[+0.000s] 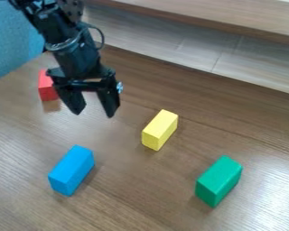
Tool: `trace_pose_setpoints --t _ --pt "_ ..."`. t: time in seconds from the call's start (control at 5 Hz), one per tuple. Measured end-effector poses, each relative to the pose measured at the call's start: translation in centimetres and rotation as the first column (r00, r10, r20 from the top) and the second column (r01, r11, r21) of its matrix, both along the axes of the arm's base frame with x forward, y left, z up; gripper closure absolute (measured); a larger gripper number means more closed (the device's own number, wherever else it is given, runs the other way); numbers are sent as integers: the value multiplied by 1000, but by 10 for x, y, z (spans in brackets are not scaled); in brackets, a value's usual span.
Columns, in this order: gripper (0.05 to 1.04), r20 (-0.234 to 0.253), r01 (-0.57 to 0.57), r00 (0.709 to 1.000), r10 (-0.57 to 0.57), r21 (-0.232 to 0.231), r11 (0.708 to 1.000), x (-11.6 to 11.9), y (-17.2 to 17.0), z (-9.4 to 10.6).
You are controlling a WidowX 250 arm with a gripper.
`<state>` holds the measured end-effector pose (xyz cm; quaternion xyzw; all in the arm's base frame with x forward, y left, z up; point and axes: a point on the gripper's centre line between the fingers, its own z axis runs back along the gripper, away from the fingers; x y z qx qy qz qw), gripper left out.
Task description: Move the rectangle block from the middle to the left side of the table
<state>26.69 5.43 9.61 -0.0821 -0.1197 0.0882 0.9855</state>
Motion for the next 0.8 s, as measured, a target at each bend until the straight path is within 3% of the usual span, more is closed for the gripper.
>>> trace_pose_setpoints --t 0.4,0.6,0.8 --pt "83 -71 70 995 -63 99 993 -45 2 -34" --pt "83 -89 75 994 -64 128 989 -54 4 -47" --pt "83 -95 62 994 -51 118 991 -56 3 -54"
